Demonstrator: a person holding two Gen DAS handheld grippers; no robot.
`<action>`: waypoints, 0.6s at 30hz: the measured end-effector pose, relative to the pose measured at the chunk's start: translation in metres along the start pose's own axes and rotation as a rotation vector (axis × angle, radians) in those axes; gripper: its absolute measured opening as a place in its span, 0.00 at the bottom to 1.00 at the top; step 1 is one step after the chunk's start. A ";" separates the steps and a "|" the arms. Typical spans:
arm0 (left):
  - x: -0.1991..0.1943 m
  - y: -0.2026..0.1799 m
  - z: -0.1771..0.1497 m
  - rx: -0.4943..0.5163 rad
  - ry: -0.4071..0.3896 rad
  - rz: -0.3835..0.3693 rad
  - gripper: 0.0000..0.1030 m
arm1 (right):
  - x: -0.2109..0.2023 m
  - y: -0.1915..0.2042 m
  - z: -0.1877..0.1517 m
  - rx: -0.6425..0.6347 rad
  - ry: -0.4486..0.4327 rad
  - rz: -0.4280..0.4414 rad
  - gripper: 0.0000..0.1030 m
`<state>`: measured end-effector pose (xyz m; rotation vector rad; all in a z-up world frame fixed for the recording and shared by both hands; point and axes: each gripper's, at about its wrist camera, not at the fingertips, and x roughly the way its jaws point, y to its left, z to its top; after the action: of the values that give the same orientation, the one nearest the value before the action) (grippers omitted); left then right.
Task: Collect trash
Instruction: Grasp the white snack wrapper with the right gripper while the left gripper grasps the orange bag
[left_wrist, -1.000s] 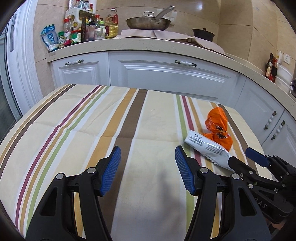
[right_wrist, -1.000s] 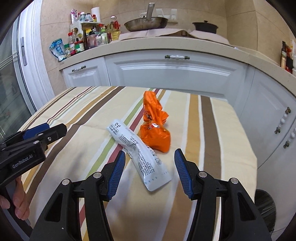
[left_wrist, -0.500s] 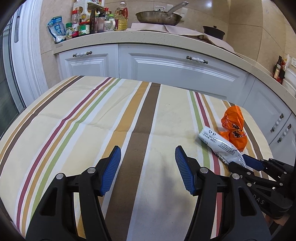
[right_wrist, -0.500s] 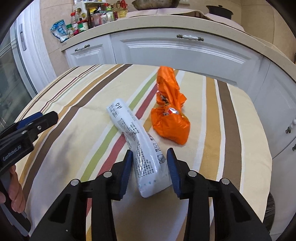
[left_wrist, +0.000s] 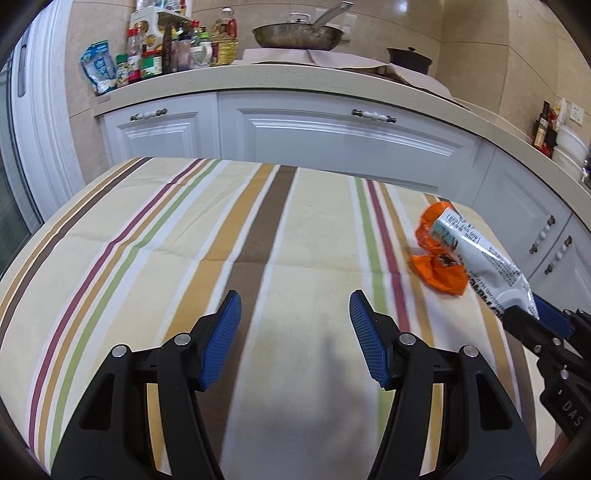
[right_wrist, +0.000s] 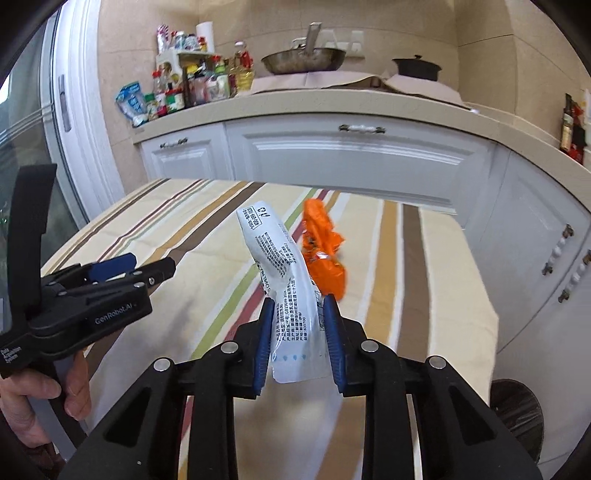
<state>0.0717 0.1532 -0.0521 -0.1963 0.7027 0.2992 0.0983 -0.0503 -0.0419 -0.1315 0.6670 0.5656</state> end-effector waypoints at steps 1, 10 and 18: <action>0.000 -0.005 0.000 0.008 -0.002 -0.008 0.58 | -0.004 -0.005 -0.001 0.012 -0.011 -0.013 0.27; 0.001 -0.063 0.008 0.089 -0.018 -0.087 0.58 | -0.028 -0.056 -0.013 0.109 -0.053 -0.142 0.27; 0.017 -0.106 0.016 0.149 -0.012 -0.104 0.58 | -0.047 -0.093 -0.025 0.180 -0.084 -0.231 0.27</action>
<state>0.1289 0.0617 -0.0428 -0.0891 0.6977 0.1483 0.1046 -0.1572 -0.0383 -0.0153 0.6087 0.2860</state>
